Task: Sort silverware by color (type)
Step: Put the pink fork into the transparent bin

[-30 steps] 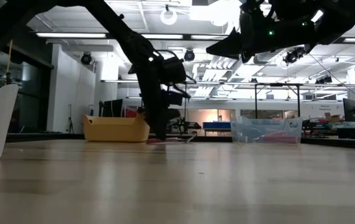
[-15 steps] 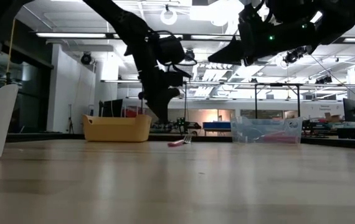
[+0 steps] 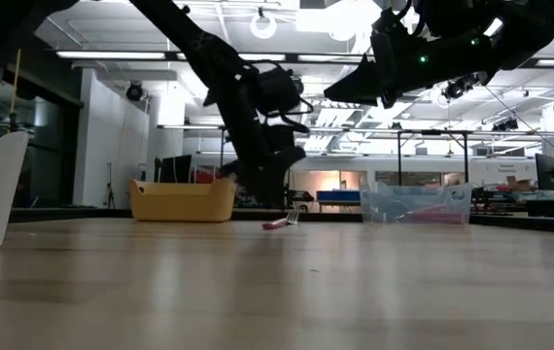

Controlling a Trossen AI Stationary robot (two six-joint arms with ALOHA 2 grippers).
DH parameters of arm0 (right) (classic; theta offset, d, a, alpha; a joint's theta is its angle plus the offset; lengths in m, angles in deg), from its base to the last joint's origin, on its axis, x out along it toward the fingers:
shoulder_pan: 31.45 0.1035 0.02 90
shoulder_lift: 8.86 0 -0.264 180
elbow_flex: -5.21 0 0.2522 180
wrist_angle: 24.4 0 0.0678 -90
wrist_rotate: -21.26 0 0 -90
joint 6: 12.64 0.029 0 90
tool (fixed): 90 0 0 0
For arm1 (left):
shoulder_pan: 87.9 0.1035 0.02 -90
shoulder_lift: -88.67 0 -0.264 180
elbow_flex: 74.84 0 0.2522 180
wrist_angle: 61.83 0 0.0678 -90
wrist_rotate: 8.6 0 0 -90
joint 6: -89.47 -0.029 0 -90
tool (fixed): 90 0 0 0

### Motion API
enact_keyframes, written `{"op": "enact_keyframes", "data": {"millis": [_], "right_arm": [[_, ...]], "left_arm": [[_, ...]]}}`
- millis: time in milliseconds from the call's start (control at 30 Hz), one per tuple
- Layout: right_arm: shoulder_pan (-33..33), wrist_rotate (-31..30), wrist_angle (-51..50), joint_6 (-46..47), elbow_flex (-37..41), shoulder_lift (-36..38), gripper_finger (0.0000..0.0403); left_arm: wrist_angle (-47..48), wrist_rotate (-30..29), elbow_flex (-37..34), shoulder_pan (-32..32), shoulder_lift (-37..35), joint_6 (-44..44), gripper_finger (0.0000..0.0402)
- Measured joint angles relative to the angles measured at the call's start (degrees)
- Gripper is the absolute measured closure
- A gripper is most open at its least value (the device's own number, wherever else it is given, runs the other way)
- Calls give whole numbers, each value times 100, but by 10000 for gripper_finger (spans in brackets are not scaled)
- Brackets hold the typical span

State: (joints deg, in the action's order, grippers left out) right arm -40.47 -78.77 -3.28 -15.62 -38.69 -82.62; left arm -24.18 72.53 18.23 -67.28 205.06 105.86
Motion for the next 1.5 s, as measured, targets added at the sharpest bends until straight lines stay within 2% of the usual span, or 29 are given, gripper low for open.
{"op": "enact_keyframes", "data": {"millis": [200, 467, 700, 1000, 1300, 1500], "right_arm": [[0, 0, 0, 0, -2, 2, 306], [0, 1, 2, 1, -2, 2, 306], [0, 5, 0, 2, -2, 4, 306], [0, 7, -107, 0, -2, 4, 306], [115, -63, -1080, 366, -3, 4, 306], [555, -313, -2559, 998, -8, 44, 306]], "left_arm": [[-176, -423, 2, -129, 210, 93, 214], [-117, -363, 10, -144, 367, 172, 216], [135, -320, 33, -216, 441, -186, 253], [440, -284, 31, -393, 443, -750, 361], [644, -279, 17, -660, 367, -1193, 362], [705, 77, 2, -729, 283, -1293, 362]]}}
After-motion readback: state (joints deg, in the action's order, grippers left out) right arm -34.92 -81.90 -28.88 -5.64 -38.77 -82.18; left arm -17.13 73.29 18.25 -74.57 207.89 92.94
